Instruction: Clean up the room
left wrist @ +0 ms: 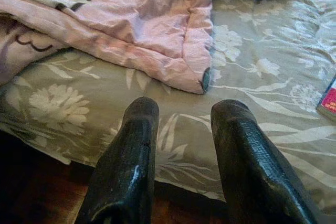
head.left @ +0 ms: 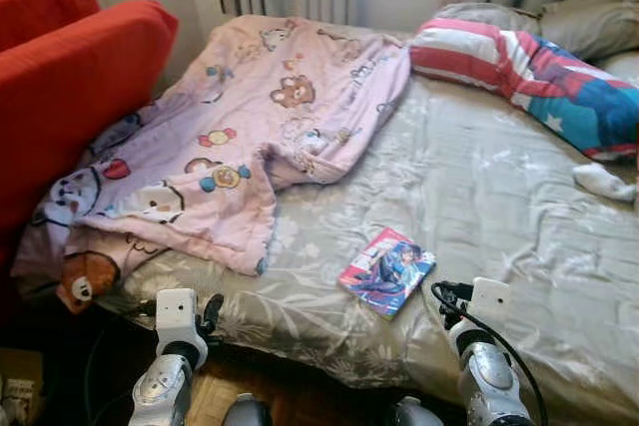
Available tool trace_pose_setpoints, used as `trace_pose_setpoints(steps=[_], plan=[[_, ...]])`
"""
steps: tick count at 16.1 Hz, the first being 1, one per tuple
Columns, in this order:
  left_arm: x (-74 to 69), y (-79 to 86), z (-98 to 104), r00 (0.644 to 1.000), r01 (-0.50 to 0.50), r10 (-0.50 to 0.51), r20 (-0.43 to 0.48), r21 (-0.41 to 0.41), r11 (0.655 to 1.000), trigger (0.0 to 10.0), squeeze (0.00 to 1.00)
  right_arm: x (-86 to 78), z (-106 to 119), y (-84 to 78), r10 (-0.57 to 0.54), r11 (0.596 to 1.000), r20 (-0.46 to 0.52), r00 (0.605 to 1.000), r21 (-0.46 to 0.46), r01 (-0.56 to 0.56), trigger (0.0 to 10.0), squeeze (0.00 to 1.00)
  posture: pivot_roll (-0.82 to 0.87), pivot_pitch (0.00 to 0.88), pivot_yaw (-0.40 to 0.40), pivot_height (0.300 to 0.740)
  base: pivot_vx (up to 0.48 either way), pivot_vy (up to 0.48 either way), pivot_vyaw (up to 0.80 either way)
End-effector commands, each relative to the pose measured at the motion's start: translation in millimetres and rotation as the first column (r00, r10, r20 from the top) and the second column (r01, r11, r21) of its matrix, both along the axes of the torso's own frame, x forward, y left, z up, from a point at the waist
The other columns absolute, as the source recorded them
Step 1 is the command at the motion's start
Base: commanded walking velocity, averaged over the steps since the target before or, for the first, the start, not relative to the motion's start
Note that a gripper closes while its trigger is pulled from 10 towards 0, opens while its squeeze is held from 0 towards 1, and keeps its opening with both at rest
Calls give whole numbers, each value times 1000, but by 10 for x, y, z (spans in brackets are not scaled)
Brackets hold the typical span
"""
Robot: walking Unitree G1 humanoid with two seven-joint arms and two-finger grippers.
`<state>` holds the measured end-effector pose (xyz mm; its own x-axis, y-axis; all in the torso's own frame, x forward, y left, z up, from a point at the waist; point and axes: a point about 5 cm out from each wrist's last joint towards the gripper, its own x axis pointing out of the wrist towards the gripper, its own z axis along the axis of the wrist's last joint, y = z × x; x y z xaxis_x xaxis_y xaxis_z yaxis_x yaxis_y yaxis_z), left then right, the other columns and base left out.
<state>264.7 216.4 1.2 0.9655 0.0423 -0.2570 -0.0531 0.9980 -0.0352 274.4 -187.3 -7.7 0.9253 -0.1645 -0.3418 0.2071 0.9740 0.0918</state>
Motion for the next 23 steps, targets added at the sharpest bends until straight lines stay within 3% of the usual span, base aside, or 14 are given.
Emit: trace_pose_setpoints(steps=[1,19,23], plan=[[-30,8,-25,1000,-8,7,-12,-10,1000,10000,0,-18,-15,5,4,1000,-2,1000,4,-4,10000,0,88,118,8,629,0,0,0],[-41,-19,-29,999,32,-32,-18,-17,999,10000,0,-68,-26,119,47,996,57,997,75,-51,10000,0,80,159,23,629,0,0,89],[-37,-23,-24,999,38,-39,-18,-19,999,10000,0,-78,-27,127,56,995,64,996,76,-61,10000,0,82,151,20,629,268,0,0]])
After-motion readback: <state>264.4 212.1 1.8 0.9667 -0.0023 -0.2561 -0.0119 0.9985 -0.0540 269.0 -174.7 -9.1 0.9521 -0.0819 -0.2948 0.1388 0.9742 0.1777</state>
